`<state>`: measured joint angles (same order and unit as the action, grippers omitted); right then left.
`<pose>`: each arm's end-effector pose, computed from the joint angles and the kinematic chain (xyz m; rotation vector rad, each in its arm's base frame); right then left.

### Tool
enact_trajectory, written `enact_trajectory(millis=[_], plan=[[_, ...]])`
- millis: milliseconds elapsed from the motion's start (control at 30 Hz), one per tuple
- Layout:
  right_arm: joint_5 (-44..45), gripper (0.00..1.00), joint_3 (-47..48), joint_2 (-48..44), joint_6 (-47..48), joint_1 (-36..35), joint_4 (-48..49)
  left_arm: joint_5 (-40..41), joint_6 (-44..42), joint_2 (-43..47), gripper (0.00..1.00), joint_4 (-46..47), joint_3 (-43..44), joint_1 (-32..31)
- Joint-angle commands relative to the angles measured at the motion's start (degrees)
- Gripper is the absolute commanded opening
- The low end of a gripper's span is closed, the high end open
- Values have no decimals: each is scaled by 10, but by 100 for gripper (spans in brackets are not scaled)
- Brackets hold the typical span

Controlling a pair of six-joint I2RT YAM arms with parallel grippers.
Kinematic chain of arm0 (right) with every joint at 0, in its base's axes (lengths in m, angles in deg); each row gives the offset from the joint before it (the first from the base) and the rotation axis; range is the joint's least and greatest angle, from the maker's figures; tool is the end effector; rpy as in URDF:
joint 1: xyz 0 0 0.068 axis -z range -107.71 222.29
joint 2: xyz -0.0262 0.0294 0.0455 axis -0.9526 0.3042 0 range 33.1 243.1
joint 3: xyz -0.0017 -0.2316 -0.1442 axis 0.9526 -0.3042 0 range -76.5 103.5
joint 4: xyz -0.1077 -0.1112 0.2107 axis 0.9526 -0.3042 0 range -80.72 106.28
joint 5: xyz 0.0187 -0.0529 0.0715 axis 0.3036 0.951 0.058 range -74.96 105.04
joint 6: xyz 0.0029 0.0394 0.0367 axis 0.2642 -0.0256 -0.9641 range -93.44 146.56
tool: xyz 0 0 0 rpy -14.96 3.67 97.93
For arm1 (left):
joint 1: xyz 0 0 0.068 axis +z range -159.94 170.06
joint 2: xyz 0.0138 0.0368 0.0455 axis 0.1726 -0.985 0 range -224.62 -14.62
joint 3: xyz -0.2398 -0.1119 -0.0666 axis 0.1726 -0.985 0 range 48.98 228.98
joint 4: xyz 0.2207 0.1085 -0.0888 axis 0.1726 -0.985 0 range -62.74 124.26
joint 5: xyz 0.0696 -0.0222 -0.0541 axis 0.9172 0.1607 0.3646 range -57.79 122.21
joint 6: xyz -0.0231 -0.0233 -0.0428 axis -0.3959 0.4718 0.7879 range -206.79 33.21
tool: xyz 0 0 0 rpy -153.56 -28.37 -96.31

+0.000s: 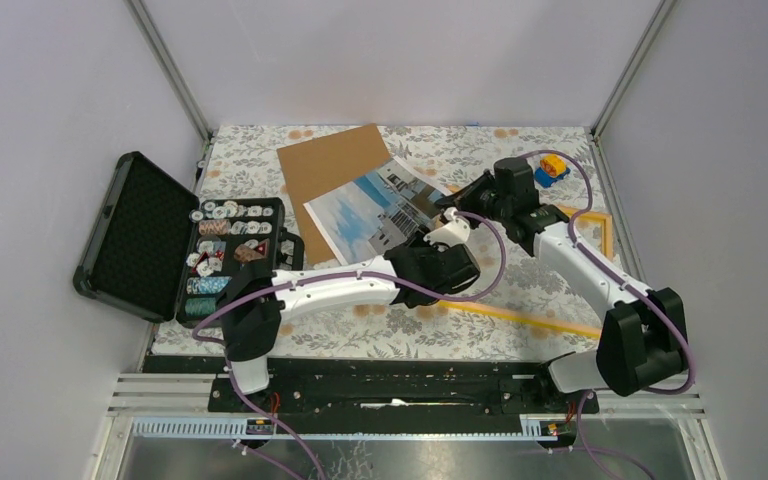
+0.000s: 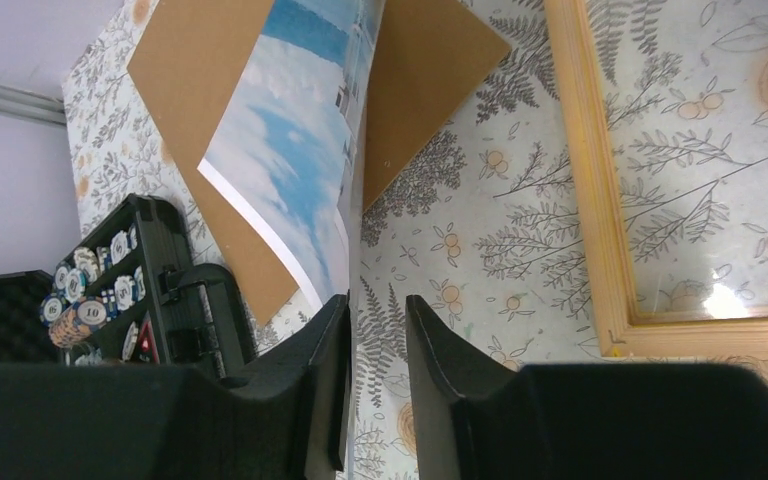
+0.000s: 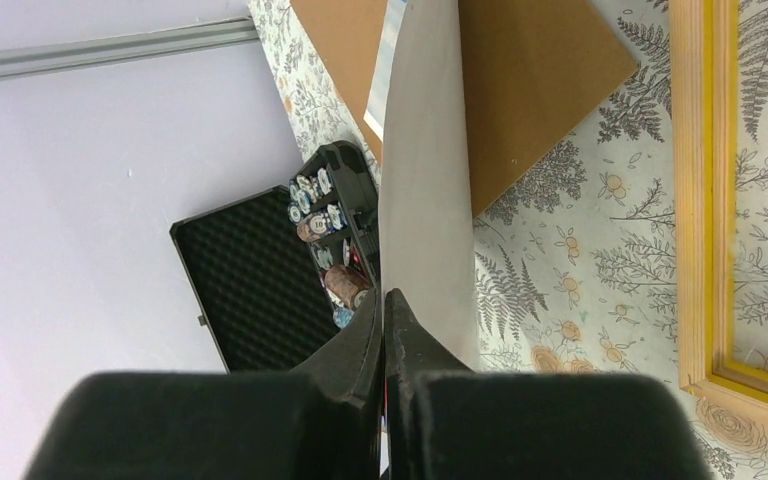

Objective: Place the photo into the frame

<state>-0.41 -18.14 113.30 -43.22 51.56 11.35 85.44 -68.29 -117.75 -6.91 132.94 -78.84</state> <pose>0.2974 0.1226 0.2894 0.7656 2.1322 1.2027 0.1627 -0.3427 0.2640 0.6490 2.0408 0.3808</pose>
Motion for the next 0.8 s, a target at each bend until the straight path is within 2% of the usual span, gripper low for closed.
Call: enact_trajectory(millis=[0,200,233,300,367,400,433,533,633,767], plan=[[16,0,-9,-36,-11,-4,4,32,-3,-5,27,-17,30,-2],[17,0,-18,-63,-28,-5,19,40,-28,-10,19,-18,47,-2],[15,0,-17,-65,-27,-5,19,42,-30,-10,15,-18,48,-1],[13,0,-16,-70,-23,-5,19,49,-35,-10,0,-18,54,-1],[25,0,-19,-83,-4,-4,14,59,-46,-10,0,-19,64,-2],[38,4,-22,-91,8,-3,10,65,-50,-9,0,-27,76,-2],[49,17,-23,-101,26,-3,9,73,-47,-10,0,-42,88,-2],[77,66,18,-121,135,10,-25,86,-55,-4,0,-73,122,-2],[175,97,126,-128,265,19,-142,57,-95,10,0,-80,154,-2],[330,100,242,-159,386,21,-223,-25,-130,4,0,-123,249,-2]])
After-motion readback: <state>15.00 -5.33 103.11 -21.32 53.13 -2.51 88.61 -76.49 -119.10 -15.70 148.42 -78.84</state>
